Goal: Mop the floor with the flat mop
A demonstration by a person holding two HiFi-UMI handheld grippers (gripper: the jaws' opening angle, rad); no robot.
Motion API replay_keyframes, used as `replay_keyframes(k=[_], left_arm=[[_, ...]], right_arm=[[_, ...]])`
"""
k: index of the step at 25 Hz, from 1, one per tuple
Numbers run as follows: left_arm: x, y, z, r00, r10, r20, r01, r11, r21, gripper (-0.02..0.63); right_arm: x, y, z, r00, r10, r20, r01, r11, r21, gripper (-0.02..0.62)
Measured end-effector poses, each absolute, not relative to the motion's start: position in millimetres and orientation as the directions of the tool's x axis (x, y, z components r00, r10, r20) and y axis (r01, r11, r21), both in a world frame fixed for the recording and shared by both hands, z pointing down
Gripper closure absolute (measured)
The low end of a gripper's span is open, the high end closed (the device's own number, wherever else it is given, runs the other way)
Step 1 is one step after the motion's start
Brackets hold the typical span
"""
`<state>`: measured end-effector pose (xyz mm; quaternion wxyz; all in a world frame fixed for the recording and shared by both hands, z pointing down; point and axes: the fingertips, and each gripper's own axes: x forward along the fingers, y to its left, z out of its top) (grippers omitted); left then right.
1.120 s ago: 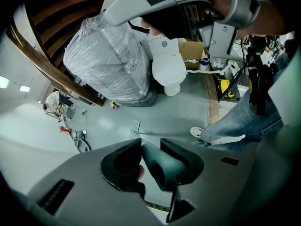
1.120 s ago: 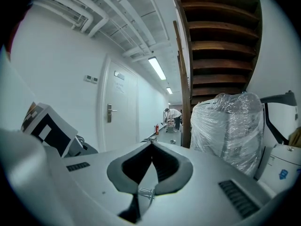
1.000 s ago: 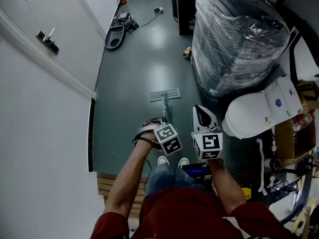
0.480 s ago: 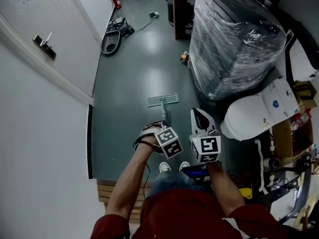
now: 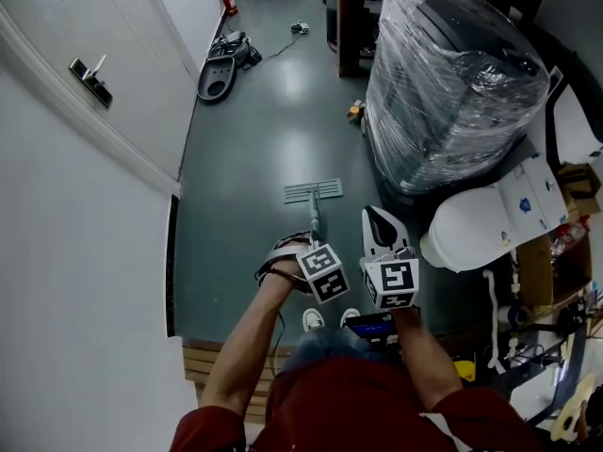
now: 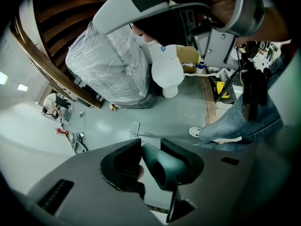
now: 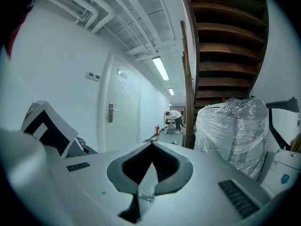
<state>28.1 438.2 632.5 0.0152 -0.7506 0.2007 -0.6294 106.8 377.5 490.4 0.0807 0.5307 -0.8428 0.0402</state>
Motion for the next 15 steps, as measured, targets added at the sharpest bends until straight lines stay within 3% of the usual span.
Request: replay_keyframes(k=[15], left_arm=[[28.6, 436.5, 632.3, 0.121, -0.319, 0.940, -0.279, -0.919, -0.277, 0.466]], right_arm=[[109.0, 378.5, 489.6, -0.444, -0.878, 0.177, -0.890, 0.455, 0.022, 0.577]])
